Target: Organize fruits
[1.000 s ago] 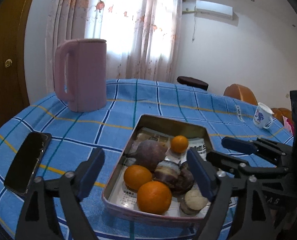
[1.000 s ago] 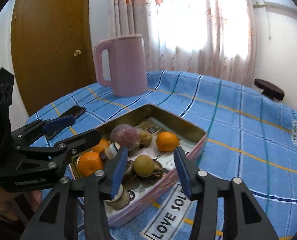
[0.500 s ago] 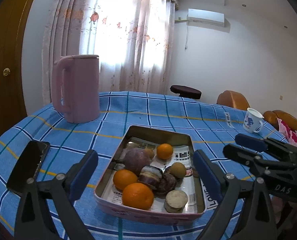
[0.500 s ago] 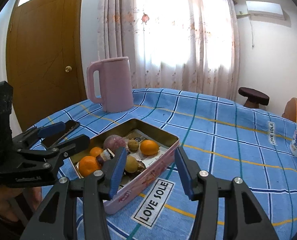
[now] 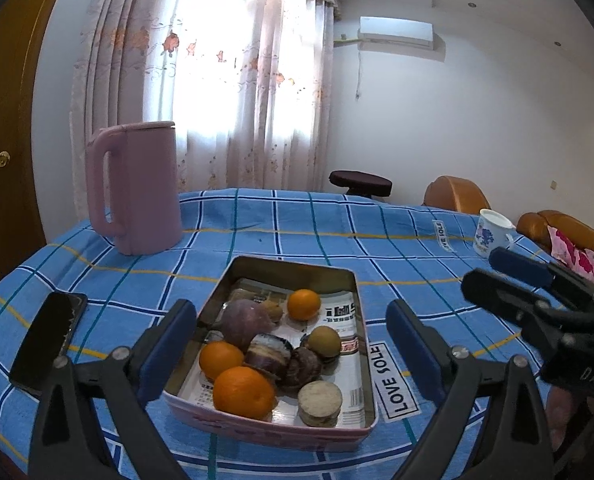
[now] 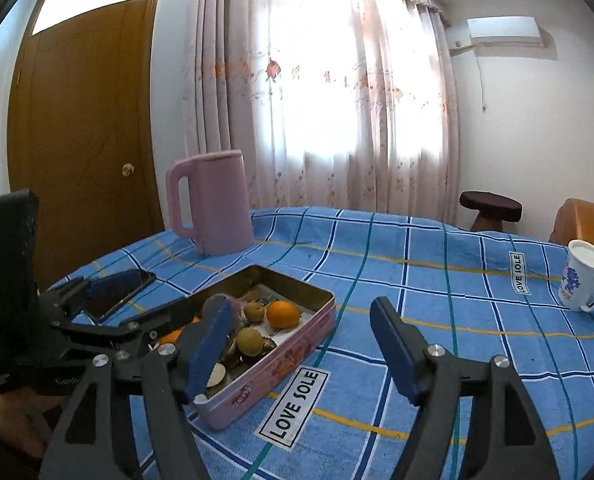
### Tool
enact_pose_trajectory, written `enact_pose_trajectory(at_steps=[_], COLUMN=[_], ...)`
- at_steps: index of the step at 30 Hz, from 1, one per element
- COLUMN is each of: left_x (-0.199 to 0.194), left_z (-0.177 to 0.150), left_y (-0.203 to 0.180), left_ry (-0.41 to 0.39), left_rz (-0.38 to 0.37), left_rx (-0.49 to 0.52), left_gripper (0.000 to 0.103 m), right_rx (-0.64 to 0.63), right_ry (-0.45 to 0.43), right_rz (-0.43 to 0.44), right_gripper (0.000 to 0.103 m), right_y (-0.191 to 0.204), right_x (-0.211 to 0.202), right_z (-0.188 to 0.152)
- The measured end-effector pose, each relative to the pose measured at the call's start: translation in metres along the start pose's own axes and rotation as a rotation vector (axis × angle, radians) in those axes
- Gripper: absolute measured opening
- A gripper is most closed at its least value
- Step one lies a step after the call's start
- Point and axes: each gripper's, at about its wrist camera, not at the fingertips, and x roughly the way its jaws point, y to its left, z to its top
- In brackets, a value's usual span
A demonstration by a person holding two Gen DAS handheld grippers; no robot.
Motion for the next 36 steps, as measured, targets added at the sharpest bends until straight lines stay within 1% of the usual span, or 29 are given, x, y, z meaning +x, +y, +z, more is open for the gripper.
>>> enact_pose_trajectory(at_steps=[22,25,27,36], left_x=[0.000,0.000,0.000,-0.007], left_z=[-0.001,0.000,0.000,0.005], left_y=[-0.006,-0.006,-0.006,-0.012], left_ry=[-0.003,-0.002,-0.007,-0.033], left_rz=[0.017,0.021,0.032,0.047], left_rx=[0.021,0.024,0.028,0.042], left_gripper=[0.099,0.101,0.103,0.103], right_rx=[0.016,0.016,0.018,0.030], right_ry=[-0.001,-0.001,-0.007,-0.028], right_rz=[0.009,0.007,0.005,-0.009], right_gripper=[0.073,0.073,0.073,0.073], right_y=[-0.003,-0.004,-0.005,-0.011], right_x=[0.002,0.001,-0.001,-0.009], right_z=[-0.002,-0.003,-0.003,-0.002])
